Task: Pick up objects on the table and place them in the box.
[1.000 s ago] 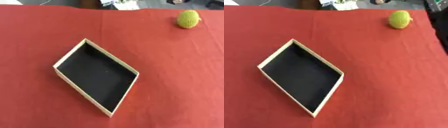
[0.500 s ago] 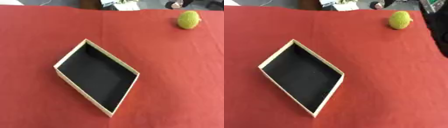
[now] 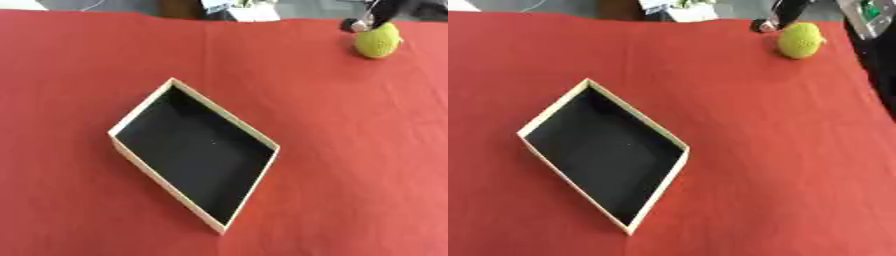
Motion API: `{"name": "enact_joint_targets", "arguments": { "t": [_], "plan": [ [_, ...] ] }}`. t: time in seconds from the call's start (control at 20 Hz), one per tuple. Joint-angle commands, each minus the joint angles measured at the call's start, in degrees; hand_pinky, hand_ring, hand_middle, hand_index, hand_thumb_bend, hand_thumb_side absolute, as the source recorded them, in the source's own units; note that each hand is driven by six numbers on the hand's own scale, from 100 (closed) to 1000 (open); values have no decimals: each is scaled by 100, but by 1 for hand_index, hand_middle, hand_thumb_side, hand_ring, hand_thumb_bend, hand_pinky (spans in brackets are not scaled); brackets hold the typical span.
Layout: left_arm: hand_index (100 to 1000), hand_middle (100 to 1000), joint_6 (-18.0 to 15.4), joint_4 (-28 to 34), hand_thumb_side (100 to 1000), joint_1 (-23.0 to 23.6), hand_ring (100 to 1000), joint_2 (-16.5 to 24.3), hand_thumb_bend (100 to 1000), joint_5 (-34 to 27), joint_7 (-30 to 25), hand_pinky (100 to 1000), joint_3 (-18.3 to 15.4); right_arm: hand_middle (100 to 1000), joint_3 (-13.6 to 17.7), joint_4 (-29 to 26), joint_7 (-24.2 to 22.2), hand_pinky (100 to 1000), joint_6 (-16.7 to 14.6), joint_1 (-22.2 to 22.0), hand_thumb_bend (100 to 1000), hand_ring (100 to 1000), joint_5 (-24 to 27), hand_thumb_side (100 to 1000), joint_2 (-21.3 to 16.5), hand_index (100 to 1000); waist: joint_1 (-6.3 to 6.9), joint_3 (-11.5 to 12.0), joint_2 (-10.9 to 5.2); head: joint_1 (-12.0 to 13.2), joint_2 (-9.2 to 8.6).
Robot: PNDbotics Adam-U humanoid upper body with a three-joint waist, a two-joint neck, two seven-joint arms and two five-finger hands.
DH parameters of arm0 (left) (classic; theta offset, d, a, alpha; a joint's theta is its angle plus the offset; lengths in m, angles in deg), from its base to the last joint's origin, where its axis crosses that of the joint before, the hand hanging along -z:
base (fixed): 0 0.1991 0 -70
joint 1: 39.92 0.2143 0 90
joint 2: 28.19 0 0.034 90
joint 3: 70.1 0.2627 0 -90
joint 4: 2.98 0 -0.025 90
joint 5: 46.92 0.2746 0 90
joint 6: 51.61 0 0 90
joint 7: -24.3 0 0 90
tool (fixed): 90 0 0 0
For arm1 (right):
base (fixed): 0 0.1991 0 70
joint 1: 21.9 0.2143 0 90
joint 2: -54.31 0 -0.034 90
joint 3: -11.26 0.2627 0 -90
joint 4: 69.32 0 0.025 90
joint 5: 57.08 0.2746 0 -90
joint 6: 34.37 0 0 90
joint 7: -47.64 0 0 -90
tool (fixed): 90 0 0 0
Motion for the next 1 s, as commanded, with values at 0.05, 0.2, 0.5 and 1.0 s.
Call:
{"name": "enact_joint_targets", "arguments": {
  "t": [0.05,0.2,0.5,1.0],
  "plan": [
    [714,646,20,86,687,-18,606,79,143,3,-5,583,-18,966,153,-8,1,1000,92,-27,333,1000,40,100,-326,993,12,-7,-120,29,-58],
    [714,645,17,86,686,-18,605,74,143,9,-3,583,-24,970,229,42,46,1000,159,-179,337,1000,-20,100,-409,997,16,-9,-107,42,-61],
    [713,644,21,86,686,-13,604,55,142,23,-14,582,-22,974,375,249,202,1000,262,-354,343,1000,-190,100,-481,1000,28,-14,-82,81,-76],
    [711,643,43,86,686,-17,603,10,140,33,-57,581,-12,972,439,687,370,1000,323,-299,340,1000,-631,100,-394,1000,47,2,-46,102,-108]
  ]
}}
